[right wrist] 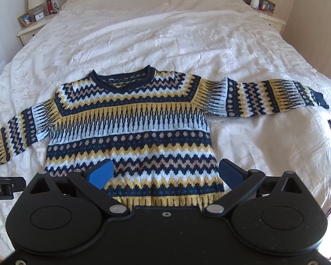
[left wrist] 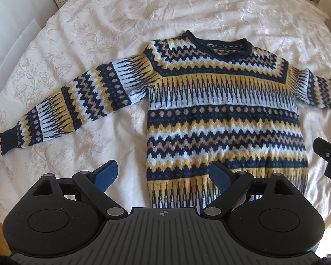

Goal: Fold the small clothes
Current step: 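Move the right gripper to the navy sleeve cuff and close on it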

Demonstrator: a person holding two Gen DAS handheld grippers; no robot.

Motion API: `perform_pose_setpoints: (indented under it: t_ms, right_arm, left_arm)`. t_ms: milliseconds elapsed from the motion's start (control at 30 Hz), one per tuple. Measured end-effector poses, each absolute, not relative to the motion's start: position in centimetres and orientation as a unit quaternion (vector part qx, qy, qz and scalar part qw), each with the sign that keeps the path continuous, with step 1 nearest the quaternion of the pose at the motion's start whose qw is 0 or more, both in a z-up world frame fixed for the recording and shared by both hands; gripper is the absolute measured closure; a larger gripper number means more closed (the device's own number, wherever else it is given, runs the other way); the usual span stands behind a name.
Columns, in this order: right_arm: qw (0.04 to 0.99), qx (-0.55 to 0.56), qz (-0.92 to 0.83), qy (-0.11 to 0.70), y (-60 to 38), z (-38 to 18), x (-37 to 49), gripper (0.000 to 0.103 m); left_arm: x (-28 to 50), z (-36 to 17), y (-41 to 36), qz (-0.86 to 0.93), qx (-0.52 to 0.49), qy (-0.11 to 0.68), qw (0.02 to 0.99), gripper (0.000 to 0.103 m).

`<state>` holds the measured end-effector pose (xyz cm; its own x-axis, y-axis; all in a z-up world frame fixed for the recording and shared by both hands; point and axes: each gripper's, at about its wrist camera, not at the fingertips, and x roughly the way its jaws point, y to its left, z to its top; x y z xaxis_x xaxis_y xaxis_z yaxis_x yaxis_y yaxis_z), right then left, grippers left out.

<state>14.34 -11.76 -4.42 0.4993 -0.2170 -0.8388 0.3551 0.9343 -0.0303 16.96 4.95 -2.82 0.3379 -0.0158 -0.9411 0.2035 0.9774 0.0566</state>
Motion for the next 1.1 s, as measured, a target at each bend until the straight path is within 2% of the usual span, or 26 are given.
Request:
perform_pose_setpoints:
  t_ms: [267, 433, 567, 667, 800, 1100]
  right_arm:
    - [0.875, 0.047, -0.178, 0.447, -17.8, -5.1, 15.4, 0.002]
    - [0.858, 0.068, -0.174, 0.478, -24.2, -6.5, 16.8, 0.003]
    - [0.847, 0.081, -0.176, 0.494, -30.0, -7.5, 17.6, 0.010]
    - [0.841, 0.088, -0.187, 0.501, -35.0, -8.2, 18.0, 0.011]
    - [0.832, 0.101, -0.209, 0.504, -41.8, -8.7, 18.6, 0.017]
    - [0.806, 0.119, -0.279, 0.508, -55.9, -9.0, 19.2, 0.022]
  left_arm:
    - [18.3, -2.1, 3.3, -0.049, 0.057, 0.551, 0.831, 0.013]
    - [18.5, -2.8, 0.8, -0.022, 0.057, 0.558, 0.827, 0.013]
    - [18.8, -3.6, -1.6, -0.002, 0.042, 0.571, 0.820, 0.014]
    - [19.0, -4.2, -3.5, 0.004, 0.025, 0.579, 0.815, 0.021]
    - [19.0, -4.6, -6.3, 0.011, 0.017, 0.582, 0.813, 0.021]
    - [19.3, -5.0, -10.9, 0.027, 0.013, 0.591, 0.806, 0.021]
